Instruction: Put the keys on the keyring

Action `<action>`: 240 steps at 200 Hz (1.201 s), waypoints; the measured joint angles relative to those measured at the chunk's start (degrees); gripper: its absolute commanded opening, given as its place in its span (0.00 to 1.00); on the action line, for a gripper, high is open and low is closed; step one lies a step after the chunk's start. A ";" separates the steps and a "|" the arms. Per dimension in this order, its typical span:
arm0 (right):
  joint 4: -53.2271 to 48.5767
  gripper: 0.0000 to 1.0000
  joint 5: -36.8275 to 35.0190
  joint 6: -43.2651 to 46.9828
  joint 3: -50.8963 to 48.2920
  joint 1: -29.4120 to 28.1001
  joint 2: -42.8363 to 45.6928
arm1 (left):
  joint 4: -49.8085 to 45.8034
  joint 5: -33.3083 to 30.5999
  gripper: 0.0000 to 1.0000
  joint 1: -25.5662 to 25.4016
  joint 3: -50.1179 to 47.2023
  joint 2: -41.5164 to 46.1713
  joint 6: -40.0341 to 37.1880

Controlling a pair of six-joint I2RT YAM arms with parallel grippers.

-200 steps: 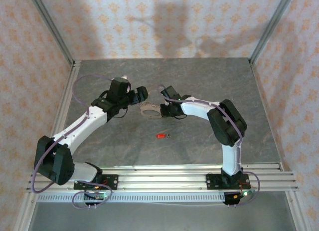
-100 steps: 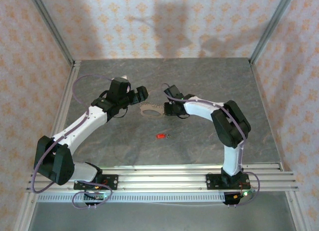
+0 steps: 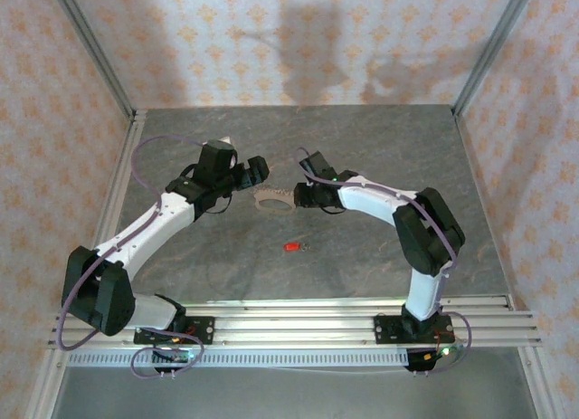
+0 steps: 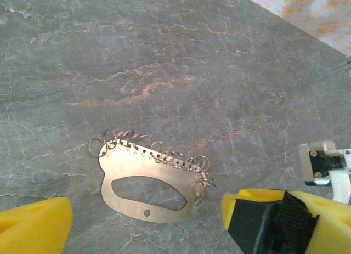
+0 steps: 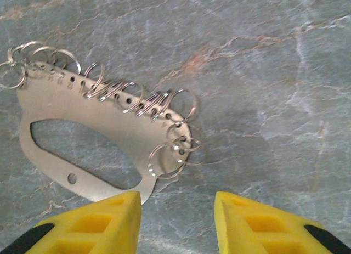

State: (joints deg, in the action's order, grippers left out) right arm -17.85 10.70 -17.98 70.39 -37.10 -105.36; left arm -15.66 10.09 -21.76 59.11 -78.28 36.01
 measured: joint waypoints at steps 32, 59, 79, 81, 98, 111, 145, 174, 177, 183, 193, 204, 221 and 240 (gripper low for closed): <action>-0.11 0.42 -0.24 0.00 0.00 -1.90 -0.07 | 0.00 0.00 0.99 0.00 0.00 0.00 0.02; -0.59 0.43 -1.31 0.02 0.96 -3.06 -1.18 | 0.00 0.00 0.99 0.00 0.00 0.00 0.02; -1.01 0.43 -2.49 0.04 1.75 -3.48 -2.34 | 0.00 0.00 0.99 0.00 0.00 0.00 0.02; -1.01 0.43 -2.64 0.04 1.79 -3.50 -2.51 | 0.00 0.00 0.99 0.00 0.00 0.00 0.02; -1.49 0.43 -3.65 0.07 2.40 -3.63 -3.54 | 0.00 0.00 0.98 0.00 0.00 0.00 0.02; -1.90 0.42 -4.28 0.22 2.97 -3.72 -4.24 | 0.00 -0.02 0.99 0.00 0.00 0.00 0.02; -2.78 0.38 -6.38 0.72 4.72 -4.52 -5.18 | 0.00 -0.02 0.98 -0.02 0.00 0.00 0.02; -3.10 0.34 -7.08 1.18 5.49 -5.03 -5.53 | 0.00 -0.04 0.99 0.00 0.00 0.00 0.00; -3.15 0.34 -7.13 1.20 5.57 -5.09 -5.62 | 0.00 -0.04 0.99 0.00 0.00 0.00 0.00; -3.21 0.33 -7.17 1.31 5.66 -5.16 -5.77 | 0.00 -0.04 0.99 0.00 0.00 0.00 0.00; -3.28 0.32 -7.34 1.36 5.73 -5.25 -5.97 | 0.00 -0.07 0.99 0.00 0.00 0.00 0.00; -3.48 0.31 -7.39 1.38 5.77 -5.25 -6.19 | 0.00 -0.13 0.99 0.00 0.00 0.00 0.00; -3.89 0.31 -7.50 1.38 6.14 -5.31 -6.80 | 0.00 -0.50 0.99 0.00 0.00 0.02 0.00; -4.09 0.31 -7.65 1.38 6.54 -5.31 -7.37 | -0.09 -1.57 0.99 0.00 -0.02 0.04 -0.02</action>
State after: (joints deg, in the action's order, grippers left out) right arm -21.93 3.05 -16.60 76.93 -42.41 -112.73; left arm -15.75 8.51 -21.76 59.09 -78.24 35.99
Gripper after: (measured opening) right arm 0.309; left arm 0.987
